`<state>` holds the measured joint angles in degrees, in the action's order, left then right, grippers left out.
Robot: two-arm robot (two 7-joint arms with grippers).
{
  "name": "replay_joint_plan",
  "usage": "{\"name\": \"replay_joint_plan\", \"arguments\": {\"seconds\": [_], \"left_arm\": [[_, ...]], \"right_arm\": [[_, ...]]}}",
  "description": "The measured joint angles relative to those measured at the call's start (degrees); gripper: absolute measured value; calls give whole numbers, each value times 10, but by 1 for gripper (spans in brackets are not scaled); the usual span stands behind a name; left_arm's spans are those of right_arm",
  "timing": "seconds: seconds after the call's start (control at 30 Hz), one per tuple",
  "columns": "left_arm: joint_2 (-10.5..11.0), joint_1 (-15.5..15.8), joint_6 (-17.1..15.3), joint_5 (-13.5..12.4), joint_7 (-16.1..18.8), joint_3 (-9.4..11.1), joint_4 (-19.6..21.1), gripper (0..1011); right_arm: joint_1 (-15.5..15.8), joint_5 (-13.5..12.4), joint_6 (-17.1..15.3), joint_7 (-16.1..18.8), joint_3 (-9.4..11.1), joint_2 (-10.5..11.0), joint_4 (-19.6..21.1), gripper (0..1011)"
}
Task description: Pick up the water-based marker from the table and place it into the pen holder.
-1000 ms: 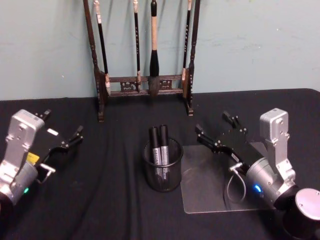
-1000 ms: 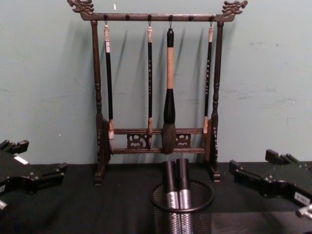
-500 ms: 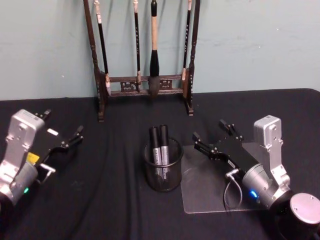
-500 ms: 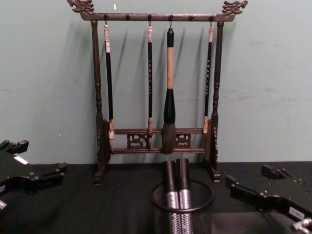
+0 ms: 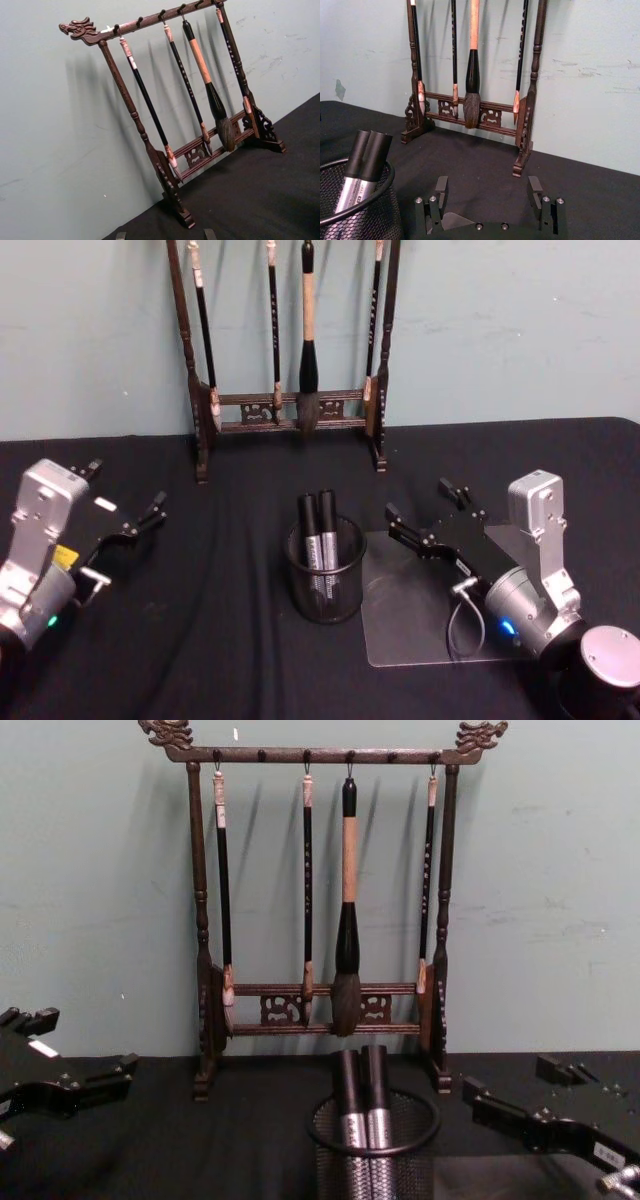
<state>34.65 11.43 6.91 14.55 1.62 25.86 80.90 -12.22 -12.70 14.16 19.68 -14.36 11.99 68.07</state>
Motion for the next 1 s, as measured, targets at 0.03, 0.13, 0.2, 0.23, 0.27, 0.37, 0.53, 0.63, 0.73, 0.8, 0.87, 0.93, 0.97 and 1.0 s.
{"name": "replay_joint_plan", "arguments": {"seconds": [0.03, 0.13, 0.2, 0.23, 0.27, 0.37, 0.53, 0.63, 0.73, 0.8, 0.87, 0.93, 0.97, 1.0], "left_arm": [[0, 0, 0, 0, 0, 0, 0, 1009], [0, 0, 0, 0, 0, 0, 0, 1009], [0, 0, 0, 0, 0, 0, 0, 1009], [0, 0, 0, 0, 0, 0, 0, 1009], [0, 0, 0, 0, 0, 0, 0, 1009], [0, 0, 0, 0, 0, 0, 0, 1009], [0, 0, 0, 0, 0, 0, 0, 1009], [0, 0, 0, 0, 0, 0, 0, 1009], [0, 0, 0, 0, 0, 0, 0, 1009], [0, 0, 0, 0, 0, 0, 0, 1009], [0, 0, 0, 0, 0, 0, 0, 1009], [0, 0, 0, 0, 0, 0, 0, 1009], [0, 0, 0, 0, 0, 0, 0, 1009], [0, 0, 0, 0, 0, 0, 0, 1009]], "right_arm": [[0, 0, 0, 0, 0, 0, 0, 1002], [0, 0, 0, 0, 0, 0, 0, 1002], [0, 0, 0, 0, 0, 0, 0, 1002], [0, 0, 0, 0, 0, 0, 0, 1002], [0, 0, 0, 0, 0, 0, 0, 1002], [0, 0, 0, 0, 0, 1, 1, 1002], [0, 0, 0, 0, 0, 1, 1, 1002], [0, 0, 0, 0, 0, 1, 1, 1002], [0, 0, 0, 0, 0, 1, 1, 1002], [0, 0, 0, 0, 0, 1, 1, 1002], [0, 0, 0, 0, 0, 1, 1, 1002], [0, -1, 0, 0, 0, 1, 1, 1002], [0, -1, 0, 0, 0, 1, 1, 1002], [0, -1, 0, 0, 0, 1, 1, 1002]]}}
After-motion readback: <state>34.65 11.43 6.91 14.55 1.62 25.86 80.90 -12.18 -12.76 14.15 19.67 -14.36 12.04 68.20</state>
